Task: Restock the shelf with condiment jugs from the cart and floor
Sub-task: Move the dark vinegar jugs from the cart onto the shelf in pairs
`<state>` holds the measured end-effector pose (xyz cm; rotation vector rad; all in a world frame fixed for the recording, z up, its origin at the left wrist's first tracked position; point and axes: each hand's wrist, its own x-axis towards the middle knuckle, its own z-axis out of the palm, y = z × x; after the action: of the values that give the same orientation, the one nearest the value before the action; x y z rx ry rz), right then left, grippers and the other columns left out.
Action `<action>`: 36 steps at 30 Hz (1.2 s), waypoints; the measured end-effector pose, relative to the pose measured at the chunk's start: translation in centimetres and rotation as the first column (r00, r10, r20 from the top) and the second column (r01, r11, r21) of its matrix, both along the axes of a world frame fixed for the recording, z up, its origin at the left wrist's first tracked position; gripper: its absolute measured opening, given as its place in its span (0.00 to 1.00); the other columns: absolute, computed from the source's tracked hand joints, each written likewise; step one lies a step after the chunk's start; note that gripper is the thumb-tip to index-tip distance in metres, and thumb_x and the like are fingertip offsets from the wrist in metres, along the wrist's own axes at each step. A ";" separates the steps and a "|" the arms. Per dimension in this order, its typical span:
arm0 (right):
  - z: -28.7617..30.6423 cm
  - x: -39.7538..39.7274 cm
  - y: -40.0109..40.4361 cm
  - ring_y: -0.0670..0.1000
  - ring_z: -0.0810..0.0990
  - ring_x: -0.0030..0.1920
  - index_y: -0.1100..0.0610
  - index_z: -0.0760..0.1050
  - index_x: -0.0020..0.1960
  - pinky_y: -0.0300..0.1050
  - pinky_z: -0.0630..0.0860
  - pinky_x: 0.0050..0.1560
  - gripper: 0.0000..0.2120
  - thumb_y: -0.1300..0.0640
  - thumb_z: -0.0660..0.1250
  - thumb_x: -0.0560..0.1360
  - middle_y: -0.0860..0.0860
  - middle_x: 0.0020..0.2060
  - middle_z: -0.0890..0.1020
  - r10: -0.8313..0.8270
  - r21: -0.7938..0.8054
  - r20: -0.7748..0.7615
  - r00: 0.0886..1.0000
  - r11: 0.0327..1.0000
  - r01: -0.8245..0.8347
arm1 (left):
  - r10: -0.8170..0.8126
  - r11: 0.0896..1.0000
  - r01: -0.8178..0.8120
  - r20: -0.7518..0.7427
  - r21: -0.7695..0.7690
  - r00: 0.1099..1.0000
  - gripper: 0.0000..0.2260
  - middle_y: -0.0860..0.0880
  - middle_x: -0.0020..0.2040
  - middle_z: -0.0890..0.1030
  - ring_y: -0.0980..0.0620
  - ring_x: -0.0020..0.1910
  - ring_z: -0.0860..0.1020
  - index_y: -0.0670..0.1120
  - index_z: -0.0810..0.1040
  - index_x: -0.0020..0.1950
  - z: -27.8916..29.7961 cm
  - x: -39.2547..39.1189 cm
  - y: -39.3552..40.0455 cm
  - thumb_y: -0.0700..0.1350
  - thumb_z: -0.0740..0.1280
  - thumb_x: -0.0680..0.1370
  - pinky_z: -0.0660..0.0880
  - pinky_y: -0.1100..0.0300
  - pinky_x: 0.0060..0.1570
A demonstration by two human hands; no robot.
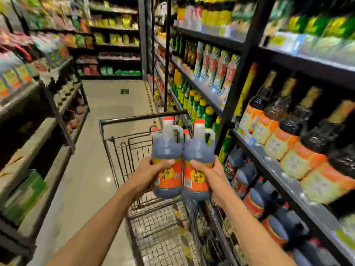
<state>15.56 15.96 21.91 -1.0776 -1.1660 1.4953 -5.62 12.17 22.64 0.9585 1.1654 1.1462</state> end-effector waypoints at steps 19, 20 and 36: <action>9.2 6.7 -29.6 0.61 0.85 0.56 0.53 0.74 0.66 0.65 0.79 0.58 0.36 0.51 0.83 0.62 0.56 0.57 0.85 -0.440 0.144 -0.118 0.890 0.880 0.454 | -0.399 0.885 0.399 -0.048 0.241 0.916 0.28 0.47 0.52 0.87 0.48 0.48 0.86 0.48 0.81 0.58 8.3 6.7 -18.7 0.52 0.84 0.61 0.82 0.55 0.44; 9.5 7.3 -31.6 0.60 0.85 0.56 0.53 0.74 0.66 0.64 0.80 0.58 0.34 0.52 0.83 0.64 0.55 0.57 0.85 -0.469 0.151 -0.112 0.876 0.864 0.481 | -0.430 0.870 0.430 -0.053 0.241 0.901 0.33 0.47 0.52 0.87 0.47 0.49 0.86 0.48 0.81 0.59 8.3 7.7 -19.5 0.56 0.84 0.57 0.82 0.52 0.47; 11.2 17.9 -57.1 0.57 0.85 0.55 0.53 0.73 0.67 0.62 0.80 0.58 0.34 0.52 0.82 0.65 0.53 0.57 0.85 -0.905 0.151 0.006 0.424 0.420 0.895 | -0.877 0.474 0.865 -0.003 0.167 0.481 0.26 0.47 0.50 0.87 0.48 0.48 0.86 0.46 0.81 0.59 9.2 28.0 -34.8 0.50 0.80 0.63 0.82 0.54 0.46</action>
<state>33.43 -41.18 33.07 -1.3694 -0.4918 0.4778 22.41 -22.59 31.85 1.3773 0.3506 0.3906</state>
